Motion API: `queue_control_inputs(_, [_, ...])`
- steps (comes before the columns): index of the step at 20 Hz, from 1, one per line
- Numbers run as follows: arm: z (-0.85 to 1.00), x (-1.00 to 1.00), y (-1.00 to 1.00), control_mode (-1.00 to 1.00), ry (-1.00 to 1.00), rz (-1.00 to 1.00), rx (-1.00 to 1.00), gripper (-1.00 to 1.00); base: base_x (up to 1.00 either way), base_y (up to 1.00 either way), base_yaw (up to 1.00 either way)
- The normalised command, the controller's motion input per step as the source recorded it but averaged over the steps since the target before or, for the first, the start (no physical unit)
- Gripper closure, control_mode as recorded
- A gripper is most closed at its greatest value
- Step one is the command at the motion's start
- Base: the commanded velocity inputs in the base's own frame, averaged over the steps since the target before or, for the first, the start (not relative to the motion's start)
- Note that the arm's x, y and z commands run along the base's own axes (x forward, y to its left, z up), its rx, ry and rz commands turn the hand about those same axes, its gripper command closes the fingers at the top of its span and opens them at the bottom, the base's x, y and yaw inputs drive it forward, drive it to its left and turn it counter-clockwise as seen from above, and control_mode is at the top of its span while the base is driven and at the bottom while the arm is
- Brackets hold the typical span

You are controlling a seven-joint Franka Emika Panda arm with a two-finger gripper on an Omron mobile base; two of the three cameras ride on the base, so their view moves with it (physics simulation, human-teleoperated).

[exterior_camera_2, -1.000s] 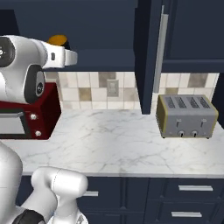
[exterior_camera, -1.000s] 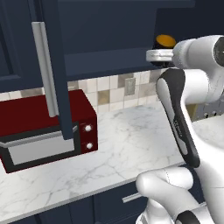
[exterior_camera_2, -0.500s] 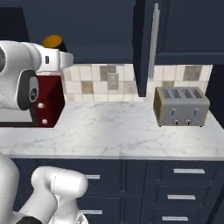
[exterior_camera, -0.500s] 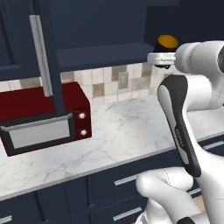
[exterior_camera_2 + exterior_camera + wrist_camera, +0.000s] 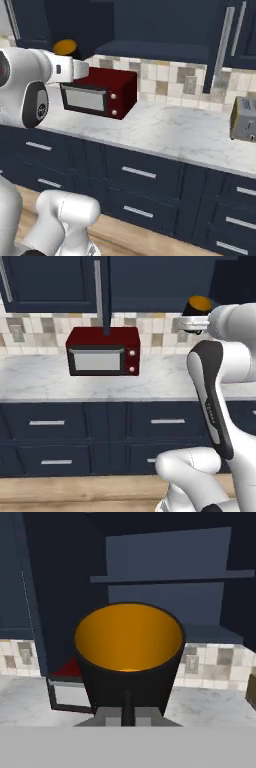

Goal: Open the cabinet directly in front. Then move the beer and the mug to the dining counter with the jar on it.

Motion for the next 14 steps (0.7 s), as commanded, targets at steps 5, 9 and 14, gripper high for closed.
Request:
queue_control_inputs(5, [0.0, 0.0, 0.0, 1.0, 0.0, 0.0, 0.0, 1.0, -0.27, 0.0, 0.83])
queue_control_inputs(9, [0.0, 0.0, 0.0, 1.0, 0.0, 0.0, 0.0, 1.0, -0.13, 0.0, 0.9])
queue_control_inputs(14, [0.0, 0.0, 0.0, 1.0, 0.0, 0.0, 0.0, 1.0, -0.17, 0.0, 0.92])
